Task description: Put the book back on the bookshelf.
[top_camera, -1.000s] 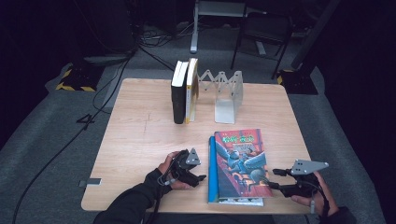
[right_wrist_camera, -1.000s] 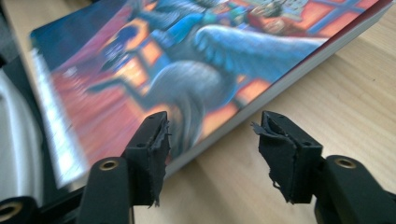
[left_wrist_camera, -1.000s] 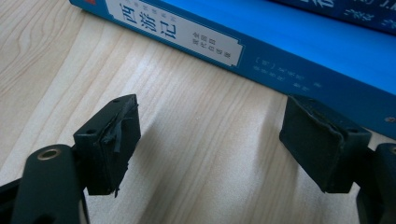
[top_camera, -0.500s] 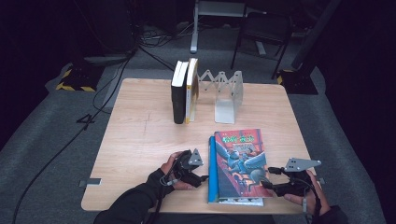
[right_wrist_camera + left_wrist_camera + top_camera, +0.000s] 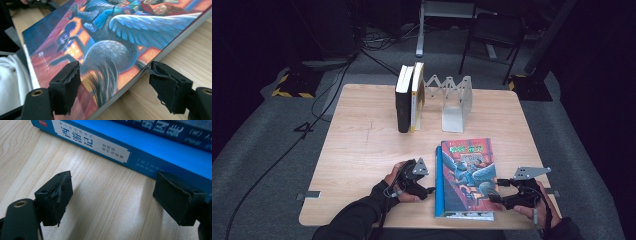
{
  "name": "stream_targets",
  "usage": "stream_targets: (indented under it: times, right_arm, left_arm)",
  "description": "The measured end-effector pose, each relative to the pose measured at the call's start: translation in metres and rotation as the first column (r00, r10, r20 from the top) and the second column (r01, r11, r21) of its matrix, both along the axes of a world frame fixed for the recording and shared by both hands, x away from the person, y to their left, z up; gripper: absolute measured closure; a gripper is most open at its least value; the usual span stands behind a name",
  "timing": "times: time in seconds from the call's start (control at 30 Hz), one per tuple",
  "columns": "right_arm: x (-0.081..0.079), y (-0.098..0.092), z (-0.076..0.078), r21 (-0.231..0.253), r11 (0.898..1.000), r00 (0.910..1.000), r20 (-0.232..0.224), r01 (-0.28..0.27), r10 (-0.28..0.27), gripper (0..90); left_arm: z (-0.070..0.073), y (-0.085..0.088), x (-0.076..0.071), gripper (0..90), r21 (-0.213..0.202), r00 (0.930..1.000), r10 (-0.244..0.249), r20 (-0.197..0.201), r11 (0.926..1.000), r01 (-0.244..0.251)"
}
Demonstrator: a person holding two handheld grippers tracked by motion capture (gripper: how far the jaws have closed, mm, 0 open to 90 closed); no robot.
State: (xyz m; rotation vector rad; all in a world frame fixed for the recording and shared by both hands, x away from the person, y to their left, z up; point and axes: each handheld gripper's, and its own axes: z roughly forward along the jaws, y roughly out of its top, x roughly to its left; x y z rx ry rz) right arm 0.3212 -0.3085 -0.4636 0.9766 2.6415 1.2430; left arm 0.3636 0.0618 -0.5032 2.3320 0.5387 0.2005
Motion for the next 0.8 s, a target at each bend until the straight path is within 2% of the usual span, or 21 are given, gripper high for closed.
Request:
stream_targets:
  times: [0.13, 0.2, 0.3, 0.43, 0.5, 0.63, 0.7, 0.8]
  right_arm:
    - [0.0, 0.019, 0.003, -0.036, 0.999, 0.9995, 0.03, -0.012, 0.013, 25.0]
    - [0.004, 0.025, 0.004, -0.044, 0.999, 0.9994, 0.032, -0.014, 0.016, 24.9]
    - [0.007, 0.03, 0.004, -0.05, 0.998, 0.9989, 0.039, -0.023, 0.025, 25.1]
    - [0.009, 0.035, 0.006, -0.063, 0.997, 0.9973, 0.06, -0.039, 0.042, 27.4]
    - [0.009, 0.036, 0.007, -0.074, 0.996, 0.9959, 0.074, -0.046, 0.051, 29.5]
    - [0.011, 0.037, 0.01, -0.062, 0.997, 0.9939, 0.094, -0.051, 0.056, 36.1]
    - [0.015, 0.037, 0.012, -0.04, 0.997, 0.9937, 0.088, -0.066, 0.069, 36.6]
    - [0.019, 0.038, 0.012, -0.02, 0.996, 0.9927, 0.083, -0.086, 0.087, 36.4]
  left_arm:
    - [0.001, 0.0, 0.0, 16.7, 0.002, 1.0, -0.008, 0.006, 1.0, 0.008]
    - [0.004, 0.001, -0.001, 26.8, 0.008, 0.9995, -0.009, 0.032, 0.9999, 0.009]
    - [0.006, 0.006, 0.004, 24.9, -0.018, 0.999, 0.019, 0.04, 0.9997, -0.019]
    - [0.005, 0.008, 0.014, 26.0, -0.021, 0.9982, 0.05, 0.033, 0.9986, -0.049]
    - [0.005, 0.007, 0.018, 26.1, -0.018, 0.9983, 0.05, 0.03, 0.9986, -0.049]
    - [0.003, 0.003, 0.022, 26.1, -0.003, 0.9984, 0.043, 0.037, 0.9991, -0.043]
    - [0.003, 0.003, 0.024, 26.2, 0.002, 0.9987, 0.031, 0.041, 0.9995, -0.031]
    - [0.003, 0.003, 0.026, 26.7, -0.001, 0.9975, 0.05, 0.051, 0.9987, -0.05]
